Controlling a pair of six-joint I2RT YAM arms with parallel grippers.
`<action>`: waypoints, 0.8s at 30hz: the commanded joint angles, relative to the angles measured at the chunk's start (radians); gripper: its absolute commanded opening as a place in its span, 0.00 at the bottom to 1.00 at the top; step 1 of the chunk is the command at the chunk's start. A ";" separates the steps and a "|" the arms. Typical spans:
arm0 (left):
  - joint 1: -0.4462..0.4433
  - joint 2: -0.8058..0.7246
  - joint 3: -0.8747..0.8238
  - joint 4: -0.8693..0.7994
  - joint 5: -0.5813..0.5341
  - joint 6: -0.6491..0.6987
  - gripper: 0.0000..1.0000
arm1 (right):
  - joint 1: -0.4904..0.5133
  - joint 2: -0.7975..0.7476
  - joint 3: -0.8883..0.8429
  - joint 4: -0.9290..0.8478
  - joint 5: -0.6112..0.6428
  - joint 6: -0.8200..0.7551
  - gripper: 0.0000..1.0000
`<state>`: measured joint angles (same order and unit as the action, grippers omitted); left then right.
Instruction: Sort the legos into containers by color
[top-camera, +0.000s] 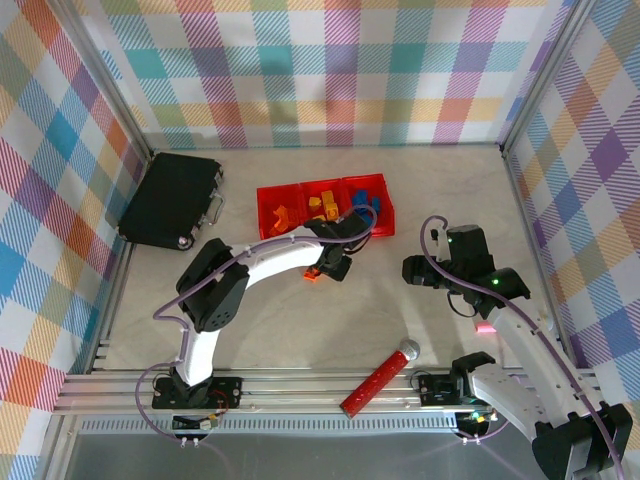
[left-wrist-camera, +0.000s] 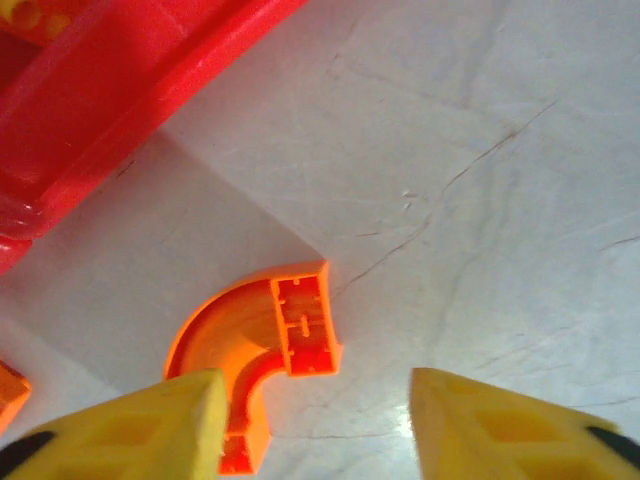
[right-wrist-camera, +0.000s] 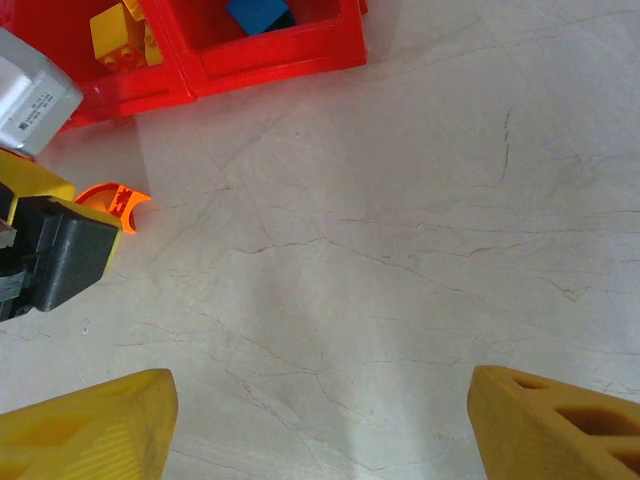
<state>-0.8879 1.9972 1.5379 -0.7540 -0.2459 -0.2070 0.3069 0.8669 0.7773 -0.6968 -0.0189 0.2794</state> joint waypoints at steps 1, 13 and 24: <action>-0.028 -0.020 0.052 -0.055 0.000 0.046 0.59 | -0.007 -0.015 -0.006 -0.003 -0.009 -0.003 0.77; 0.049 -0.093 -0.068 -0.049 0.102 0.407 1.00 | -0.006 -0.018 -0.013 0.008 -0.013 -0.003 0.77; 0.125 0.051 0.044 -0.155 0.115 0.475 0.93 | -0.006 -0.023 -0.020 0.007 -0.012 -0.006 0.77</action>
<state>-0.7700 1.9953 1.5414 -0.8307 -0.1421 0.2359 0.3069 0.8497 0.7719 -0.6968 -0.0193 0.2790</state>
